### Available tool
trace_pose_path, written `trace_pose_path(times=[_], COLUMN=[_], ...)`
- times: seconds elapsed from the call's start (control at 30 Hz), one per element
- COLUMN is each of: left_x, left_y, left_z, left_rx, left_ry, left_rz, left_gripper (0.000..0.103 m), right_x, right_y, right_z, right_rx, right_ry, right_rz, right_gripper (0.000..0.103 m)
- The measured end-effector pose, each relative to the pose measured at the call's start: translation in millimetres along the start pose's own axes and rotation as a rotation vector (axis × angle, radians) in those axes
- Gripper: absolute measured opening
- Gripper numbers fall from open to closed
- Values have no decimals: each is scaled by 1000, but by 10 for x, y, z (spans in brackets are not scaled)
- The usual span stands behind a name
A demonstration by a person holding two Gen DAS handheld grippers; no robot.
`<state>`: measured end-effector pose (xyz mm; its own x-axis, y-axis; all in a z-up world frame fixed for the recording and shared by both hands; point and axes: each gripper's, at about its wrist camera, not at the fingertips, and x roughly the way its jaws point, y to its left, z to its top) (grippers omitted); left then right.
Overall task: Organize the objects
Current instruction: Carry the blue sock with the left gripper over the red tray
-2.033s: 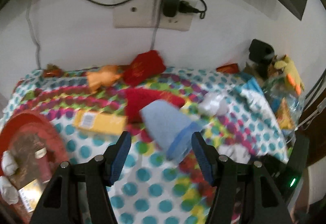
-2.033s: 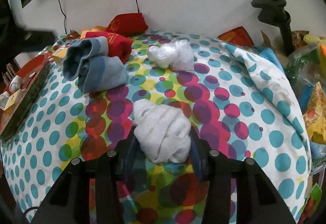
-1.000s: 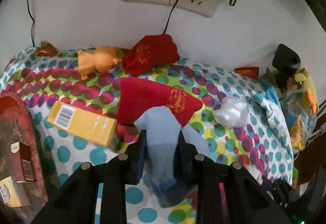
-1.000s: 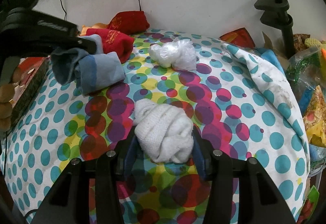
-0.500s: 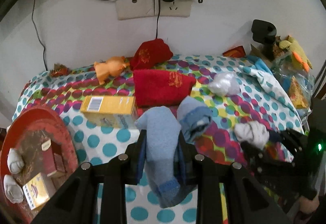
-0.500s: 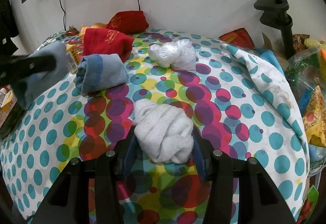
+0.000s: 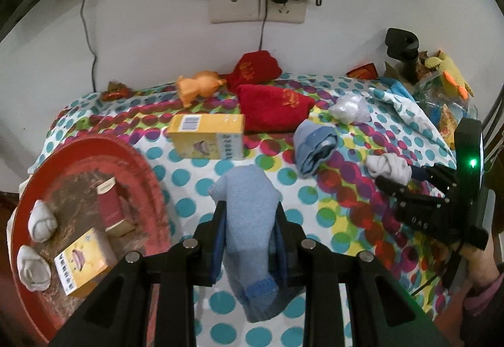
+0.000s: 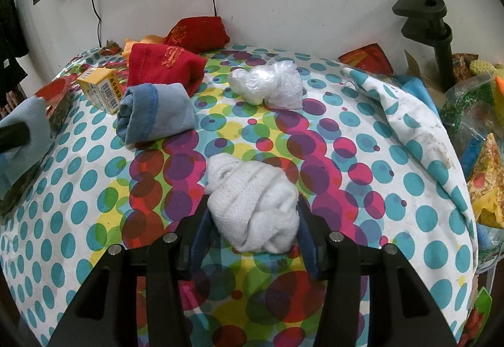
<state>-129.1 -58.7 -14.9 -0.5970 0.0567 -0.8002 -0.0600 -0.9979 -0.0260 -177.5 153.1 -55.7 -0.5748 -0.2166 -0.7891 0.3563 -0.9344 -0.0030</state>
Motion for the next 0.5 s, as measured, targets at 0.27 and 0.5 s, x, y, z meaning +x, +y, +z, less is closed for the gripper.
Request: trace_pose_path(times=[0.27, 0.5], left_x=[-145, -241], left_y=[306, 838], left_z=[-161, -251], left_rx=[-46, -141], left_ry=[-16, 1], left_rz=[45, 84], left_gripper=[27, 27], right_x=[-5, -4], right_y=[7, 11], right_z=[1, 2], right_rx=[2, 1], right_ry=[0, 0], right_rz=[1, 0], right_gripper=[48, 48])
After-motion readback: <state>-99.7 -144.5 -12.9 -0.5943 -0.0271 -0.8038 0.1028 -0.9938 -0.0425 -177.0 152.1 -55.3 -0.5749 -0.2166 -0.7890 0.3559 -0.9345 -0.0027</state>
